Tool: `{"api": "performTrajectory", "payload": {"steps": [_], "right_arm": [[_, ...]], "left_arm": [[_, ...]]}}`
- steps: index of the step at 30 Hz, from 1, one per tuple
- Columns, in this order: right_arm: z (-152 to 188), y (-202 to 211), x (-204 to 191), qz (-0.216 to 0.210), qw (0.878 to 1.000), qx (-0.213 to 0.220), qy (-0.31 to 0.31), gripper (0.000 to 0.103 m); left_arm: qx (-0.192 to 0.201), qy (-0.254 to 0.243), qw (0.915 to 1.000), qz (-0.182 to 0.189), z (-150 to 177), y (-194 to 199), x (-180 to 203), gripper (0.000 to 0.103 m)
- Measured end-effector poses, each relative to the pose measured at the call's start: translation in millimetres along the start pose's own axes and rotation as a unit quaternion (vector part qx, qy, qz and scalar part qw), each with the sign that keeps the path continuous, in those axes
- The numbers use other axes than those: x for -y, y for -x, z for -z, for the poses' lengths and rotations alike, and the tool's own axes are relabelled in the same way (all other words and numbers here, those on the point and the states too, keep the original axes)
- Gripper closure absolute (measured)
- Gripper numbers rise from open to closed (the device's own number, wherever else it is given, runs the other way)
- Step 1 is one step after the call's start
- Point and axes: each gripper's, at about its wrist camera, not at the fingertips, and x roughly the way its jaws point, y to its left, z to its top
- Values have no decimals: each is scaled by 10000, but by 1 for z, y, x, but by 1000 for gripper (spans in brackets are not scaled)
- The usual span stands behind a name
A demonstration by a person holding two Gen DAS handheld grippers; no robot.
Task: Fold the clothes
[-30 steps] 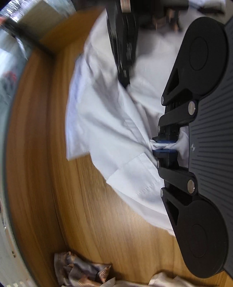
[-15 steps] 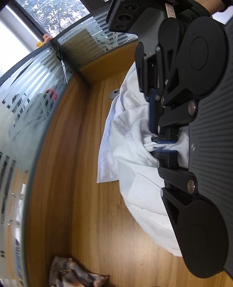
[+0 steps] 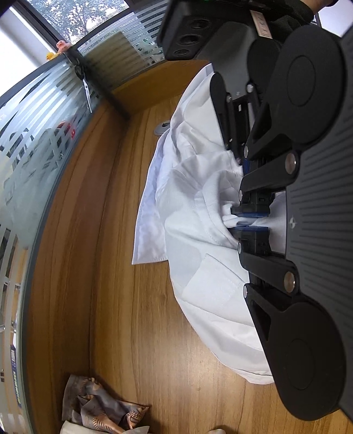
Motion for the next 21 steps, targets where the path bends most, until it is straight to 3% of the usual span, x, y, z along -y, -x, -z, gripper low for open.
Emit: {"api": "performTrajectory", "payload": {"steps": [3,6,8,10,12,13,21], "right_arm": [[-7,-11,4,120,9998,57,-148,87],[-8,-23,15,847,9958,62,-344,93],[-9,-26,17,1108,9931,77,-379,93],[-5,-25,18,1000,9939,-8,-460,88],[1,-22,18,749,9956,-100,-560,70],[5,-21,17,644,9959,-110,-625,68],[18,-19,29,18,9862,64,-1652,71]], "left_arm": [[11,-6,10000,-14,-1,0,0,97],[-6,-39,10000,-54,-1,-1,-1,97],[-20,-16,10000,-57,-1,-3,-1,97],[-37,14,10000,-51,-1,-6,-2,97],[-61,19,10000,-64,-1,-8,-3,97],[-75,24,9999,-72,-1,-9,-4,97],[-146,80,9998,-66,-2,-10,-8,96]]}}
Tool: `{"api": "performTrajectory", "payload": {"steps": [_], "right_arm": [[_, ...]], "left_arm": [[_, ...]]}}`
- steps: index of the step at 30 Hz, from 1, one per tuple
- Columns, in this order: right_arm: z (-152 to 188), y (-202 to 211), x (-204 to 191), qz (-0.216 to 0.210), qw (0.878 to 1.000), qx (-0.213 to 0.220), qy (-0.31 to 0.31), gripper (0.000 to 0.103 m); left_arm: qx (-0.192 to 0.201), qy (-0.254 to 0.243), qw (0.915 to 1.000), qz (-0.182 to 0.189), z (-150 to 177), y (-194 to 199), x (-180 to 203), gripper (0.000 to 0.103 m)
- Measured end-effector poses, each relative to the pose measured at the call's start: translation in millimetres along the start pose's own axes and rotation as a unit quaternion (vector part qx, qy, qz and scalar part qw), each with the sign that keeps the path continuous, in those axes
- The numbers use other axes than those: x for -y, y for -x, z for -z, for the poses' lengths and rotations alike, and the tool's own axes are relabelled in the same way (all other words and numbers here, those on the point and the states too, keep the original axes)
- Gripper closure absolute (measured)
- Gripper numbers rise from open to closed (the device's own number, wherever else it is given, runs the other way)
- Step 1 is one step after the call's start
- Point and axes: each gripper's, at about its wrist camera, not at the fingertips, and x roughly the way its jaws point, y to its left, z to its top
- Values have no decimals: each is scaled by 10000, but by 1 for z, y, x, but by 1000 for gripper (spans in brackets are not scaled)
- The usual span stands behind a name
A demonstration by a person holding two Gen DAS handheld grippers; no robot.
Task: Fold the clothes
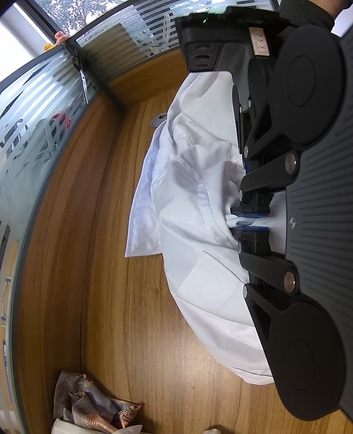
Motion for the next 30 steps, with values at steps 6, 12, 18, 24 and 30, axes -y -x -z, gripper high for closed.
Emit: {"api": "performTrajectory", "payload": {"steps": [6,12,18,24,30], "right_arm": [[-12,-21,13,-104,9985,-144,-513,63],[-16,-41,15,-505,9968,-138,-597,87],[-16,-21,4,-1069,9935,139,-364,98],[-13,22,-11,-754,9958,513,-94,99],[-8,81,-11,-419,9930,1106,-33,99]], "left_arm": [[-24,43,10000,20,1,-2,1,96],[20,211,9998,-15,-1,1,-4,96],[129,387,9991,-96,-5,7,-11,96],[172,396,9991,20,-5,9,-8,89],[302,139,9994,96,-5,7,12,73]]}}
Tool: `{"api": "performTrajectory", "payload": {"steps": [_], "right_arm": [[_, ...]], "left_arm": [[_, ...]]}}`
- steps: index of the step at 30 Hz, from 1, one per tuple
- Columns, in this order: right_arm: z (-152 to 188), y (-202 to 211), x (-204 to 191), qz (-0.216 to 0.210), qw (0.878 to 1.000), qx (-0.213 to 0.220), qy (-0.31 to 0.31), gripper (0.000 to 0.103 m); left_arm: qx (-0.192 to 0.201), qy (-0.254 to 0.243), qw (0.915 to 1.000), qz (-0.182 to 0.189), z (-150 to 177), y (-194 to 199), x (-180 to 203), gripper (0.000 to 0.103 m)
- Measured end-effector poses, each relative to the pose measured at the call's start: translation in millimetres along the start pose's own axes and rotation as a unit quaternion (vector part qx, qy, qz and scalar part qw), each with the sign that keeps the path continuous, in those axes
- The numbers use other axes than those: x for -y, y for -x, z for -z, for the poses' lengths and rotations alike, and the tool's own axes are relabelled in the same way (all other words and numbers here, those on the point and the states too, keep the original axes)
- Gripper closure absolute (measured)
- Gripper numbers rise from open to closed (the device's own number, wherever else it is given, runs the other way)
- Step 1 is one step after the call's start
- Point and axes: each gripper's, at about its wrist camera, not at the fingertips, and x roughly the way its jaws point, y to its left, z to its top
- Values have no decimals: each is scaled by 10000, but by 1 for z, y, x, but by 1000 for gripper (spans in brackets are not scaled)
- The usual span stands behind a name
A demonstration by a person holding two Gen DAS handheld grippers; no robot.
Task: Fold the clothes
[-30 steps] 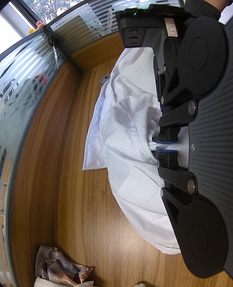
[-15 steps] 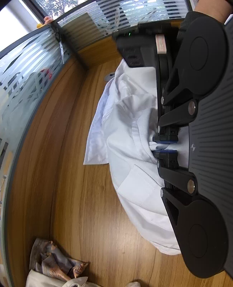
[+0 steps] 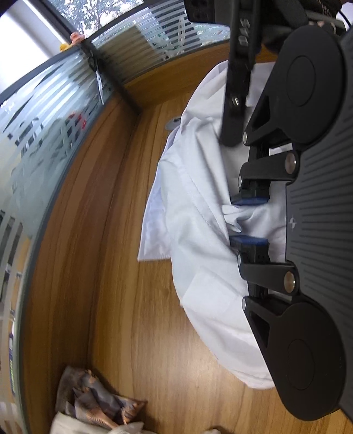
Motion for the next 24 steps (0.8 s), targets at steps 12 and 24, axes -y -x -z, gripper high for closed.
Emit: {"api": "performTrajectory", "payload": {"steps": [12,24], "right_arm": [[-9,29,-1,422,9989,209,76,99],[-19,34,-6,24,9998,180,4,98]], "left_arm": [[912,-2189,9714,120,20,52,74,17],[702,-2658,9614,146,32,7,86,8]]}}
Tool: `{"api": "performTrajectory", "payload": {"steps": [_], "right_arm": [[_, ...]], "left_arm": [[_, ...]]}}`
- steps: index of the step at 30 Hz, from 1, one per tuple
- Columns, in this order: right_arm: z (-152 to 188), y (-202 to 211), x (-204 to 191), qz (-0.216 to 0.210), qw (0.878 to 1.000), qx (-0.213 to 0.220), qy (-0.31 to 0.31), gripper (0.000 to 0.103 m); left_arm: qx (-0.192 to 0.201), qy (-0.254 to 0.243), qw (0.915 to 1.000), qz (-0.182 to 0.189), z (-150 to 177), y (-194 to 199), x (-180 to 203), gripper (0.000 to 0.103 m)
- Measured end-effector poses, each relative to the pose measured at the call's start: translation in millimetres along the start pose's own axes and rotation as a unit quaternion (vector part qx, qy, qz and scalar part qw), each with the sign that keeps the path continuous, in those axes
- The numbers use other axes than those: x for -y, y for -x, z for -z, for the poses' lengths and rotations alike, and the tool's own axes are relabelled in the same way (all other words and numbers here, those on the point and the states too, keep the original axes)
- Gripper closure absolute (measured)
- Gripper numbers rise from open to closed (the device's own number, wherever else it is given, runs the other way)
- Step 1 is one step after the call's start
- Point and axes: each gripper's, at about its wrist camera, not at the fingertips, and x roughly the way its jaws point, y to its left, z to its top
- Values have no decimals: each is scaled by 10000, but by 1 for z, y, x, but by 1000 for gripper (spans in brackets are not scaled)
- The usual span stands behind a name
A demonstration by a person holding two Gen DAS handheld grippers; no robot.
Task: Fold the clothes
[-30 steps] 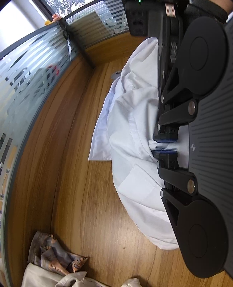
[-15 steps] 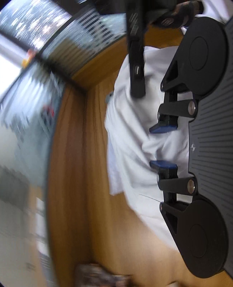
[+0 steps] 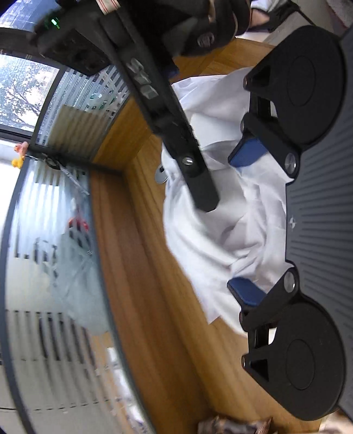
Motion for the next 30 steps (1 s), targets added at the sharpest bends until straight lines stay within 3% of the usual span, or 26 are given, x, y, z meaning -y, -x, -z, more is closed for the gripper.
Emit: {"api": "performTrajectory", "payload": {"steps": [3,7,9,10,11,12,13,15,17,20,25,30], "right_arm": [[-2,6,-3,-128,9997,118,-195,99],[-9,20,-8,-470,9971,395,-446,99],[-12,29,-12,-536,9961,525,-459,99],[-13,34,-13,-567,9955,589,-488,99],[-14,39,-14,-597,9947,653,-516,99],[-15,44,-13,-619,9937,724,-588,99],[-16,49,-11,-637,9924,799,-681,99],[-16,61,-3,-681,9891,943,-902,99],[-15,75,7,-774,9833,1140,-1190,99],[-10,97,26,-781,9724,1453,-1649,99],[7,126,56,-688,9515,1881,-2335,99],[32,155,78,-482,9199,2469,-3008,100]], "left_arm": [[-35,-141,9999,20,7,-11,4,3],[-24,-567,9982,-199,22,-23,12,6],[-2,-914,9945,-510,28,-26,17,25],[4,-1046,9923,-660,27,-29,17,26],[20,-1126,9906,-773,26,-32,16,35],[27,-1160,9894,-873,26,-33,13,50],[20,-1159,9885,-976,25,-35,9,57],[-66,-1075,9864,-1242,23,-39,-4,86],[-172,-828,9868,-1381,22,-41,-21,93],[-176,-493,9881,-1444,21,-35,-43,93],[-115,-493,9871,-1521,20,-28,-58,93],[-193,-172,9866,-1609,15,-25,-70,93]]}}
